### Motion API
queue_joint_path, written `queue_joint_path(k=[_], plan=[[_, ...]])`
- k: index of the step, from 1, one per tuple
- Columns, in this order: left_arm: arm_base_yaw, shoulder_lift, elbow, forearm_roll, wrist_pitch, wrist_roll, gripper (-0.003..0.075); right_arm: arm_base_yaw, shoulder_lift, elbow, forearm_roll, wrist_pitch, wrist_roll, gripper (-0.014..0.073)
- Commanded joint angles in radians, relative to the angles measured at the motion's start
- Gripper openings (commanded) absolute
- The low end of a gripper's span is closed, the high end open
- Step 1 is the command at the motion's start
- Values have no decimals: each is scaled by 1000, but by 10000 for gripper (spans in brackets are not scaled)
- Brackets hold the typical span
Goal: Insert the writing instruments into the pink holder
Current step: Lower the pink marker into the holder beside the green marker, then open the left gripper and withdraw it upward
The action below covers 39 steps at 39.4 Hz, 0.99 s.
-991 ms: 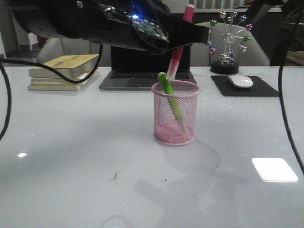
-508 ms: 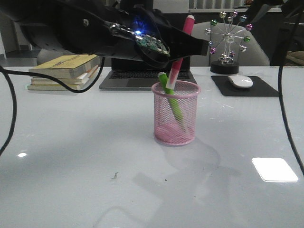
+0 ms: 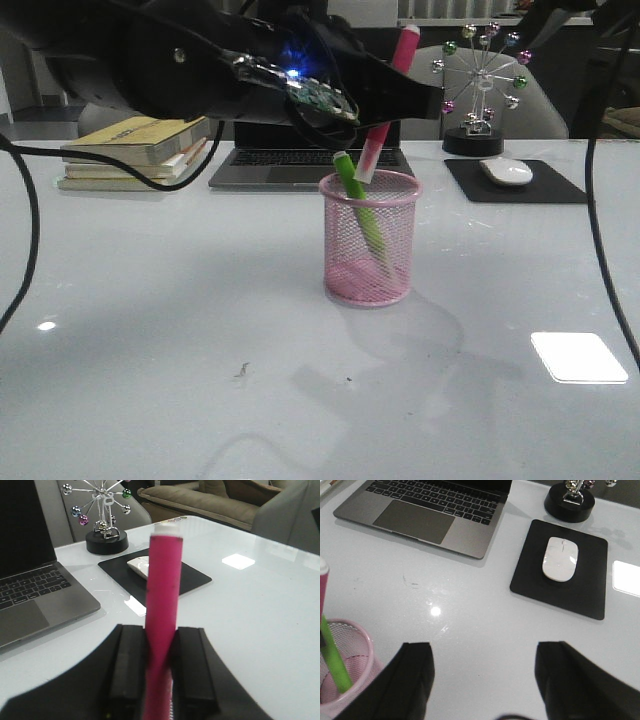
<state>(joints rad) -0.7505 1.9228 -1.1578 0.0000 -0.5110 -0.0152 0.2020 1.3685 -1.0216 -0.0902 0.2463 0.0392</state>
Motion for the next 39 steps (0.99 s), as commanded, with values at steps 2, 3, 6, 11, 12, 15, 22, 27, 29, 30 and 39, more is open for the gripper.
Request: queue_joint_path(k=[2,3,6,11,12,15,22,27,29,30,39], plan=[[-7,-53,-27,14,-95,-7,214,-6,-44,-39,-17,-74,-8,542],[-7,-53,-27,14,-95,-7,230,-6,-44,-39,-17,-74,-8,542],[-7,-53,-27,14,-95,-7,284,-6,-44,-39,-17,-74,-8,542],[-7,-53,-27,14,-95,-7,342,-6,-44,-39,-17,-71,-8,542],[-7,-53,-27,14,-95,-7,347,-6,-44,-39,-17,-70,-8,542],[-7,-53,-27,14,-95,-7,354,-6,-44,-39,-17,-68,-8,542],[-7,-53,-27,12,-97,-7,353,-6,-44,-39,-17,-68,-8,542],[-7,-53,-27,11,-121,-7,353,-6,-44,-39,-17,-74,-8,542],[-5,-58,-27,11,-119,-7,353,-6,-44,-39,-17,-76,-8,542],[-5,-60,-27,11,-119,-7,353,-6,-44,-40,-17,-76,-8,542],[25,-106,-27,9,-114,-7,353,-6,-44,-40,-17,-76,-8,542]])
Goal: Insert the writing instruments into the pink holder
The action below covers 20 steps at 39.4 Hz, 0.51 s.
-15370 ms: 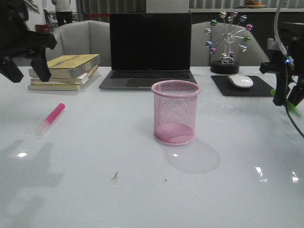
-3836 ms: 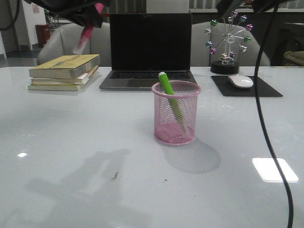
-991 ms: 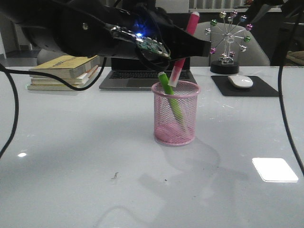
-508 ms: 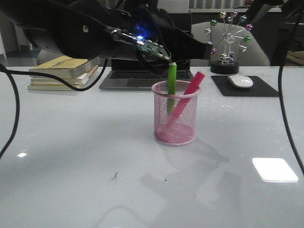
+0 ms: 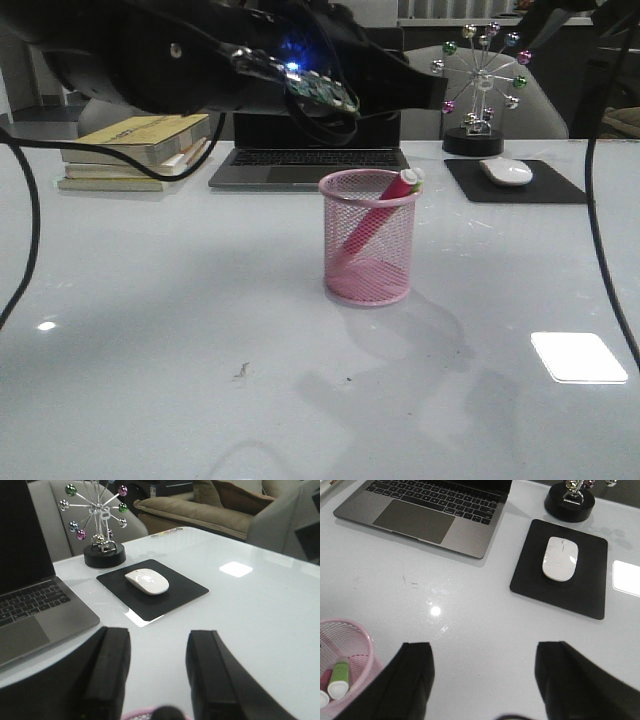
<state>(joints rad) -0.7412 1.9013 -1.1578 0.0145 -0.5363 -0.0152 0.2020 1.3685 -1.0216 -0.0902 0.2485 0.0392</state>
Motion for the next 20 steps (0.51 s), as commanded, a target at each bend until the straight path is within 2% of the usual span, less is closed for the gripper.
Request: queue_joint_path(k=[1,10,20], plan=[[21,-91,-27,-5,-91,-7,353,-6,-44,-40,-17,-78,-8,542],[78,-186,-27,-3,-39,-7,353,-6,-48,-42,-17,-84,-8,542],[223,-355,-27,-3,298,-7,353,-6,-134,-42,-25,-86,-8,542]])
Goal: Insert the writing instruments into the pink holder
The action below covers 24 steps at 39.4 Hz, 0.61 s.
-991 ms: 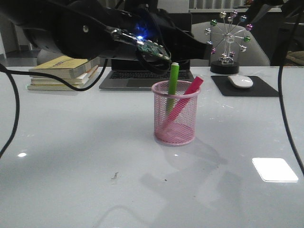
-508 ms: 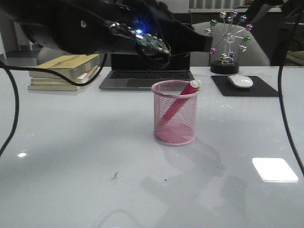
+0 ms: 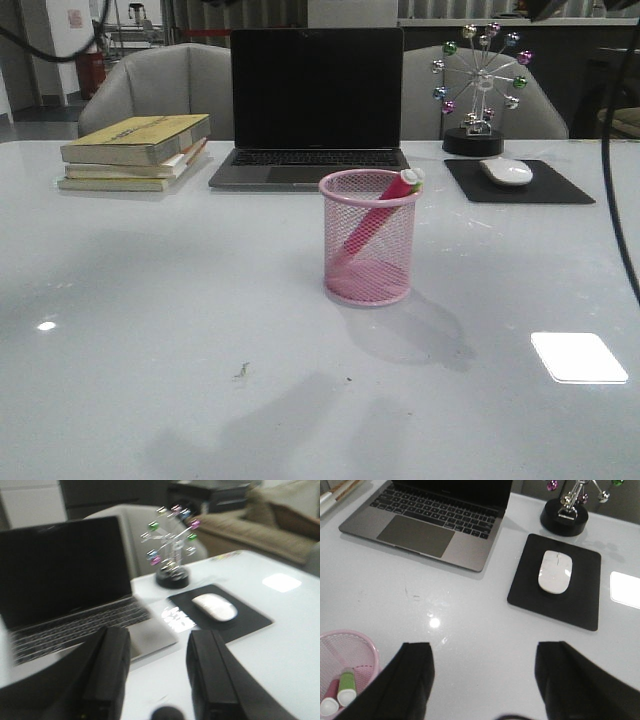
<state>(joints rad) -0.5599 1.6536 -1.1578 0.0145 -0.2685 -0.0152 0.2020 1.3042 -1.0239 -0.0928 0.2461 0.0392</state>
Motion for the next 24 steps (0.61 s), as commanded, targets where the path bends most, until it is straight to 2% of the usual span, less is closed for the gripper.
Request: queue_joint_path(k=[1,5,9,24], plan=[[55,-122,-27,-3,66,-7,353,-6,-86,-40,-24,-80,-8,542],[114,-193,-27,4,185,-7,353,-6,-149,-38,-25,-57,-8,542],[161,-276,2,55,247,-7,353,-6,-230,-30,-25,-8,-8,542],[267,-724,389,94,211,-7,353,-6,-667,211,-63,20,-9,542]])
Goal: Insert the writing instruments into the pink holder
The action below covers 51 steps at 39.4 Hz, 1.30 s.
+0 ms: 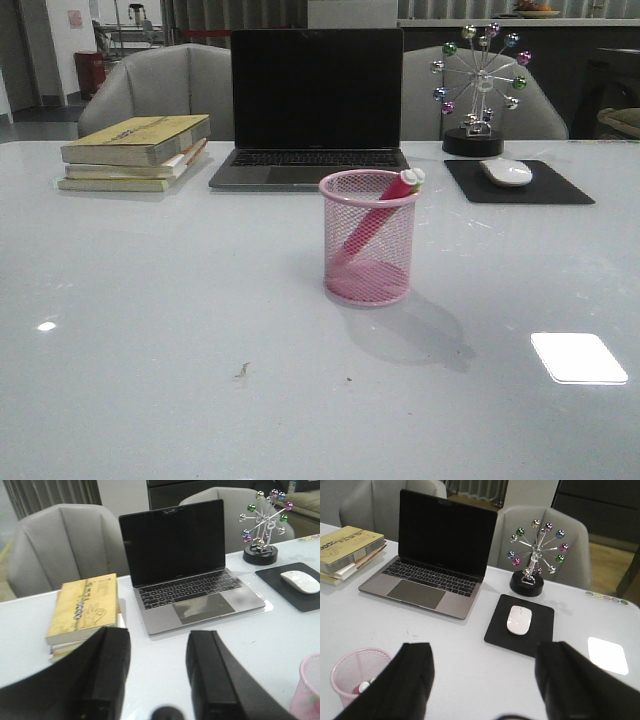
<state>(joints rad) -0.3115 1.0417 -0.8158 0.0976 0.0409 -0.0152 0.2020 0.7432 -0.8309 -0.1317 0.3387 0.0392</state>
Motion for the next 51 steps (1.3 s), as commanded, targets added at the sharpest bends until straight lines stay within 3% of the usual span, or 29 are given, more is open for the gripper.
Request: queue_joint_path(k=[1,9,16,23,38,44,51], plan=[[26,-151,76,11,-99,-7,353,-6,-135,37,-24,-75,-9,542],[67,-412,260,7,-63,-7,353,-6,-374,147,-24,-11,-9,542],[79,-597,361,0,21,-7,353,-6,-481,223,-24,116,-9,542],[98,-735,443,-5,82,-9,353,-6,-550,290,-23,148,-8,542],[113,-904,487,-18,147,-13,353,-6,-725,431,-24,223,-8,542],[113,-904,504,-19,107,-13,353,-6,-746,495,-54,101,-12,542],[113,-904,581,-19,-74,-13,353,-3,-728,521,-57,55,-12,542]])
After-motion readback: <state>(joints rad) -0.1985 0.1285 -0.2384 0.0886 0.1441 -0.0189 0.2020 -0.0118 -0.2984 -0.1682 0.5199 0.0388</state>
